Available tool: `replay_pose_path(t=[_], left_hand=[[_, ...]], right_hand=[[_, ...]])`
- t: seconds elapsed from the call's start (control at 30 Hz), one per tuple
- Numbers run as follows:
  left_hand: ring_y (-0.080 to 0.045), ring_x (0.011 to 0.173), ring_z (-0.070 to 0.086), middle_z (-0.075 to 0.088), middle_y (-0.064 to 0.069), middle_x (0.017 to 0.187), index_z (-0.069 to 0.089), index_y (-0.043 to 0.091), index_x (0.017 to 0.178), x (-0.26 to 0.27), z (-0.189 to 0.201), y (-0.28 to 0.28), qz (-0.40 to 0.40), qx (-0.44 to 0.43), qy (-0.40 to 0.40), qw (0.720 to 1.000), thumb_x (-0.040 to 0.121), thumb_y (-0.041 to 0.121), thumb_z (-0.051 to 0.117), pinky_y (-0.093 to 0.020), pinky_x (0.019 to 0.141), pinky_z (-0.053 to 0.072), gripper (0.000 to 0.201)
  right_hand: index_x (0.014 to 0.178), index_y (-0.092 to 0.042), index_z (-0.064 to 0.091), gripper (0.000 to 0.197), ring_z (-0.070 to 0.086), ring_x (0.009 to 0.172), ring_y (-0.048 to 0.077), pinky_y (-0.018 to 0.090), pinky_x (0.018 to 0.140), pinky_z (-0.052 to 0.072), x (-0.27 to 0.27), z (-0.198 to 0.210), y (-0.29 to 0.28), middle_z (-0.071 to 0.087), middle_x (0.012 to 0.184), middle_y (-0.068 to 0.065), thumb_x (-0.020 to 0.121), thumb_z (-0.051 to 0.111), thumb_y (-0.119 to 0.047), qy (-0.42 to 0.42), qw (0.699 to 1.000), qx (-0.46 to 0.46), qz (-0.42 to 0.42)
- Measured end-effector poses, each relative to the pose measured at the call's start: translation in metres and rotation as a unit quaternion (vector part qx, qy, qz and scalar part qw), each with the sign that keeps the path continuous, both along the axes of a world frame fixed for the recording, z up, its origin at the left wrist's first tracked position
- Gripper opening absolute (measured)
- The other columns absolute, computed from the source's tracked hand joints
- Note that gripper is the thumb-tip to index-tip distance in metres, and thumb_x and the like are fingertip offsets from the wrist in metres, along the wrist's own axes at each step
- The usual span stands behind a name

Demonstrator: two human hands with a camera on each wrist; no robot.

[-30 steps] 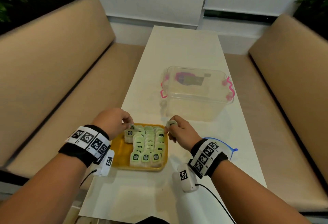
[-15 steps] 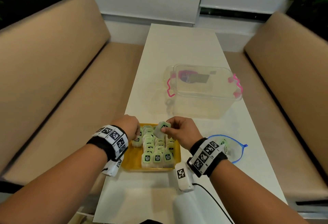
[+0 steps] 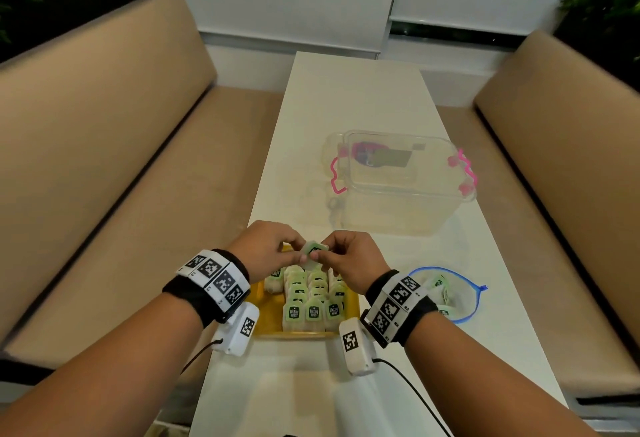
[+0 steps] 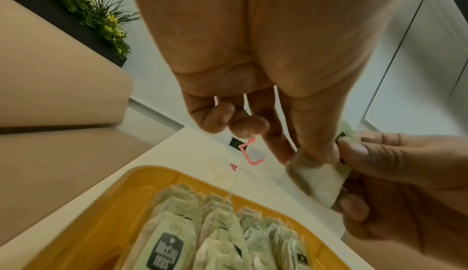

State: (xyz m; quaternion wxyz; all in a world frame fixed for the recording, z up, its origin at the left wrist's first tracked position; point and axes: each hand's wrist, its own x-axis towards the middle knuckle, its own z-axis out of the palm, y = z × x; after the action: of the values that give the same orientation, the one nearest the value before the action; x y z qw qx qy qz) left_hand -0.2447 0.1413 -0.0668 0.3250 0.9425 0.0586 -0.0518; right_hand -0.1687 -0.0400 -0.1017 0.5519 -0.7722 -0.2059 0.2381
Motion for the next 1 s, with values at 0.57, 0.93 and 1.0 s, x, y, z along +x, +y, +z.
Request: replay_pose_path(t=[0.57,0.93,1.0], left_hand=[[-0.006,0.077,0.064,0.070,0.014,0.079,0.074,0.027,0.091,-0.013,0.007,0.012,0.025,-0.073,-0.075,0.994,0.087,0.025,0.072,-0.023,0.073,0.053,0.005],[-0.012,0.094,0.063,0.070,0.009,0.103,0.072,0.026,0.105,-0.013,-0.020,0.026,-0.029,0.184,0.137,0.973,0.089,0.023,0.065,-0.023,0.077,0.048,0.019],[-0.015,0.094,0.065,0.070,0.006,0.105,0.073,0.026,0.105,-0.008,-0.026,0.021,-0.034,0.208,0.169,0.963,0.087,0.020,0.066,-0.028,0.081,0.054,0.020]], right_hand=[[0.080,-0.021,0.074,0.012,0.051,0.056,0.010,0.031,0.059,0.045,-0.010,-0.006,0.028,0.062,0.064,-0.002,0.080,0.076,-0.033,-0.066,0.992,-0.095,0.054],[0.106,-0.024,0.066,0.020,0.057,0.081,0.013,0.026,0.076,0.044,0.016,-0.013,-0.002,0.062,0.098,-0.003,0.086,0.067,-0.028,-0.149,0.961,-0.227,-0.045],[0.115,-0.023,0.061,0.031,0.056,0.088,0.017,0.027,0.077,0.043,0.020,-0.015,-0.013,0.058,0.106,0.001,0.086,0.066,-0.033,-0.159,0.941,-0.294,-0.052]])
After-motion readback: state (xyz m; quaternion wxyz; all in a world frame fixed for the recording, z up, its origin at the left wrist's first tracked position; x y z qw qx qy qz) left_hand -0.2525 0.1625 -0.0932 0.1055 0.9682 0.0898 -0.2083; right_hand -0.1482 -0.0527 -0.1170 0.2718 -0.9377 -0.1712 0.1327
